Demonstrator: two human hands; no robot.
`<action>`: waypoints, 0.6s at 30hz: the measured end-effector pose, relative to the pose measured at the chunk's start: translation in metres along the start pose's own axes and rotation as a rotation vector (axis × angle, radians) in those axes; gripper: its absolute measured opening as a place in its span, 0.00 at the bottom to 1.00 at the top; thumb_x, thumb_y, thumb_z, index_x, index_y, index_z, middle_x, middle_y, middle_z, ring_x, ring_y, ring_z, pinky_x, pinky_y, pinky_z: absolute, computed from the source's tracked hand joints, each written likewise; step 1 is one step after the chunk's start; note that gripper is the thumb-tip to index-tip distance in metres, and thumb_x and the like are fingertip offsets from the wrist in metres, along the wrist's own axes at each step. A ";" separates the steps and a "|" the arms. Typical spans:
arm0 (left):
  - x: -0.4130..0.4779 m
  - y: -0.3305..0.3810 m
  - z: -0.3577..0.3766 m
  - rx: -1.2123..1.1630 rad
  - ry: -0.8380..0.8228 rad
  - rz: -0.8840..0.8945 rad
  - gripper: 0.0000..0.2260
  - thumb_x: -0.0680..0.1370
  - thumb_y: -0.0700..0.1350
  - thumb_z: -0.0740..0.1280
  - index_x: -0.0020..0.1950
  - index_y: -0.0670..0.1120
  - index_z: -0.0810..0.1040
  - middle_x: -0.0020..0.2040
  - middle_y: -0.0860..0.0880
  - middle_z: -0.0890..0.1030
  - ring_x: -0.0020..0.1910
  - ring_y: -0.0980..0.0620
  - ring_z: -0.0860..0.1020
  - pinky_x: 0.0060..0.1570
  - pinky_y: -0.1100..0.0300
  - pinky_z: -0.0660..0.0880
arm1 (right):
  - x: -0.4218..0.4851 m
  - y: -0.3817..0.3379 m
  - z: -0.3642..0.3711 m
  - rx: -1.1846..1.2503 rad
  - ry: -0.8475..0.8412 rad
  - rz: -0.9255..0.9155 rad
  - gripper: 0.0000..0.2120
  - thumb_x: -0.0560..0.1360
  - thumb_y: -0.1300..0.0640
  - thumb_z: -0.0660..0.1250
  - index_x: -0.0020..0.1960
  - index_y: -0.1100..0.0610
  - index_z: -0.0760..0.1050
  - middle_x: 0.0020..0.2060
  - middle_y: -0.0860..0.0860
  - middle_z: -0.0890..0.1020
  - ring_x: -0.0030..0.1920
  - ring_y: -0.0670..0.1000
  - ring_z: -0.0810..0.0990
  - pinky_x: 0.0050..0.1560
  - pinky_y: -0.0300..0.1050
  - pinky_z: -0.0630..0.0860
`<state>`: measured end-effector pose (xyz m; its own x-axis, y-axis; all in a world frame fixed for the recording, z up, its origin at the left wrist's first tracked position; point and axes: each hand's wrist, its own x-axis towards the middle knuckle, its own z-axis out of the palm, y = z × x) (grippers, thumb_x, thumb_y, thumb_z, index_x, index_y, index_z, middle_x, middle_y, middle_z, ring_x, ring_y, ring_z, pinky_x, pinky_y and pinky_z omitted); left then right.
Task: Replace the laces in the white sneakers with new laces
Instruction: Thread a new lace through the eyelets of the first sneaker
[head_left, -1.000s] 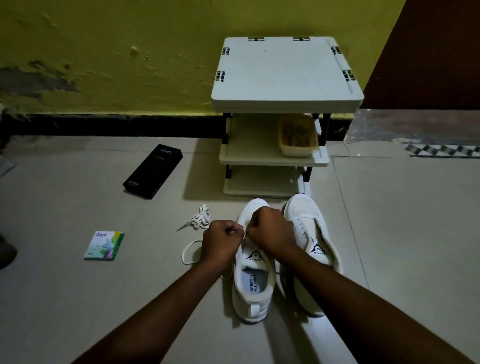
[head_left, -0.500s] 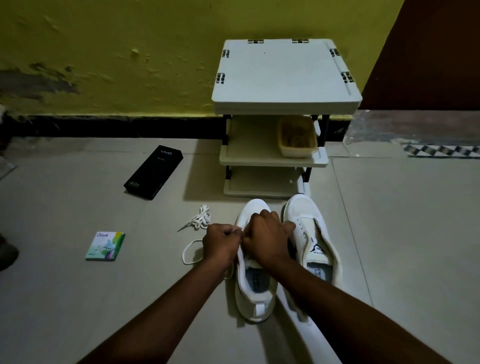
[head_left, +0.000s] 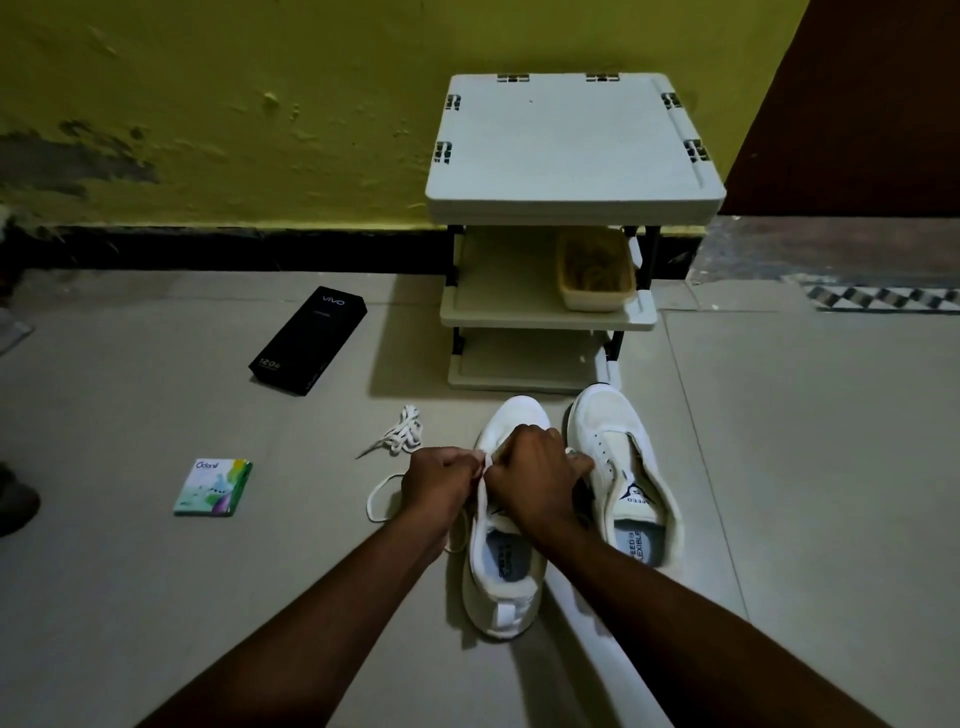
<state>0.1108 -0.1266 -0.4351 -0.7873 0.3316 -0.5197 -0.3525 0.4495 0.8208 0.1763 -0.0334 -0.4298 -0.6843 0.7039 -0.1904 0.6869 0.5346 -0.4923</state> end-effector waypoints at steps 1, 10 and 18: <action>0.000 -0.001 0.000 0.013 -0.010 0.009 0.04 0.70 0.49 0.73 0.38 0.52 0.87 0.38 0.46 0.87 0.45 0.41 0.86 0.54 0.43 0.82 | 0.001 0.000 -0.002 -0.018 -0.006 -0.008 0.02 0.65 0.53 0.64 0.36 0.51 0.73 0.36 0.46 0.74 0.53 0.53 0.75 0.53 0.54 0.63; 0.008 -0.004 0.009 0.047 0.063 0.048 0.07 0.77 0.38 0.70 0.40 0.47 0.83 0.36 0.47 0.83 0.32 0.48 0.78 0.36 0.58 0.75 | -0.002 0.007 -0.009 -0.042 0.060 -0.083 0.09 0.73 0.58 0.64 0.46 0.48 0.82 0.44 0.47 0.83 0.56 0.51 0.76 0.54 0.51 0.62; 0.015 -0.004 0.011 0.186 0.095 0.203 0.09 0.77 0.37 0.71 0.38 0.47 0.81 0.35 0.47 0.82 0.34 0.44 0.81 0.40 0.54 0.79 | -0.004 0.015 -0.009 0.142 0.140 -0.070 0.05 0.69 0.56 0.70 0.43 0.48 0.79 0.38 0.47 0.85 0.43 0.54 0.83 0.47 0.48 0.74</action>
<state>0.1060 -0.1143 -0.4490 -0.8793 0.3551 -0.3175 -0.0909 0.5293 0.8436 0.1917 -0.0239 -0.4286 -0.6818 0.7306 -0.0362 0.5903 0.5203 -0.6171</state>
